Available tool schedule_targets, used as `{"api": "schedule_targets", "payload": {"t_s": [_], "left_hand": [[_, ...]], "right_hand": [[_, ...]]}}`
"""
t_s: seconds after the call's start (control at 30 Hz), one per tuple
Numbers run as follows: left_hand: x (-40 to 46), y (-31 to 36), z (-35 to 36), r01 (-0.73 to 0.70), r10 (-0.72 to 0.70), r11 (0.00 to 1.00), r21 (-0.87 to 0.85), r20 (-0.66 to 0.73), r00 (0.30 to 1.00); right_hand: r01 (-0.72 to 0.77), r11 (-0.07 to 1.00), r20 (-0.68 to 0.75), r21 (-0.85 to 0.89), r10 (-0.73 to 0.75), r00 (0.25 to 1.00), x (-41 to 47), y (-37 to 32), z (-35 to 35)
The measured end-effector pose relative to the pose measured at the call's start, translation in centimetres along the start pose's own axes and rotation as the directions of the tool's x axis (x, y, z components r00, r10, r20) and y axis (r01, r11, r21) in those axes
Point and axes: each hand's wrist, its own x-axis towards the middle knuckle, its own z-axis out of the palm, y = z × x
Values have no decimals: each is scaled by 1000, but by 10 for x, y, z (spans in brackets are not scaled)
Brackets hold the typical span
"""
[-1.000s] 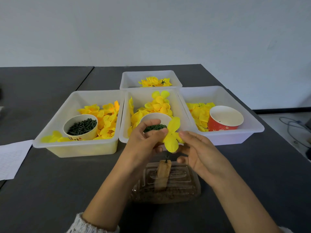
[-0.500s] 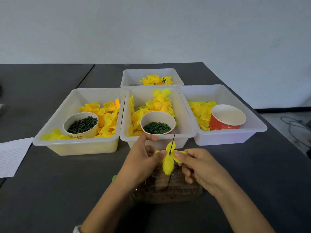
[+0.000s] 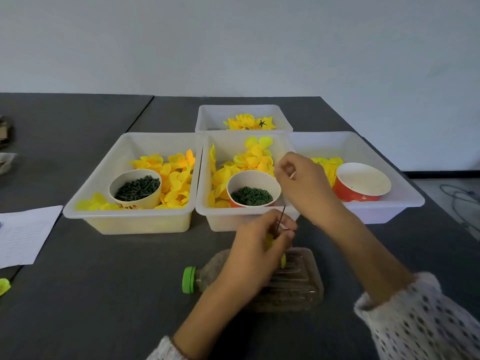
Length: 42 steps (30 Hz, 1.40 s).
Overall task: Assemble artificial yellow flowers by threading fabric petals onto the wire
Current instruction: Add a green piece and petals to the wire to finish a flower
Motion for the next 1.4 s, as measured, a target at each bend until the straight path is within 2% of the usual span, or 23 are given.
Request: {"api": "schedule_targets", "payload": {"t_s": [0.07, 0.13, 0.23, 0.4, 0.6, 0.77, 0.83, 0.93, 1.0, 1.17, 1.3, 1.4], "left_hand": [[-3, -7, 7, -6, 6, 1000, 10, 18, 1000], [-7, -14, 10, -29, 28, 999, 33, 10, 1000], [-8, -19, 9, -34, 31, 995, 90, 32, 999], [-8, -22, 8, -27, 11, 970, 241, 66, 998], [-11, -23, 11, 84, -73, 921, 381, -42, 996], [-11, -23, 15, 92, -54, 882, 463, -94, 994], [-11, -23, 16, 117, -57, 850, 513, -132, 990], [-11, -22, 18, 168, -70, 812, 559, -192, 979], [-11, -21, 19, 198, -93, 797, 571, -208, 974], [-10, -21, 20, 234, -134, 783, 576, -211, 968], [-10, -23, 20, 226, -133, 778, 586, -197, 971], [-10, -24, 21, 222, -127, 789, 573, -200, 971]], "right_hand": [[120, 979, 269, -164, -73, 960, 27, -3, 21], [254, 908, 527, -334, -44, 849, 49, -2, 37], [367, 773, 660, -517, 87, 746, 68, 0, 52], [325, 795, 708, -512, 177, 683, 71, -3, 69], [346, 794, 687, -499, 119, 716, 70, 1, 78], [350, 772, 683, -531, 145, 716, 72, -2, 79], [375, 759, 678, -532, 117, 725, 69, -3, 82], [364, 755, 599, -545, 47, 800, 62, -1, 83], [354, 705, 551, -615, 63, 832, 64, 1, 85], [249, 839, 587, -484, 100, 803, 68, 9, 85], [246, 827, 507, -506, 55, 860, 64, 14, 90], [223, 876, 520, -429, 37, 853, 68, 12, 91]]}}
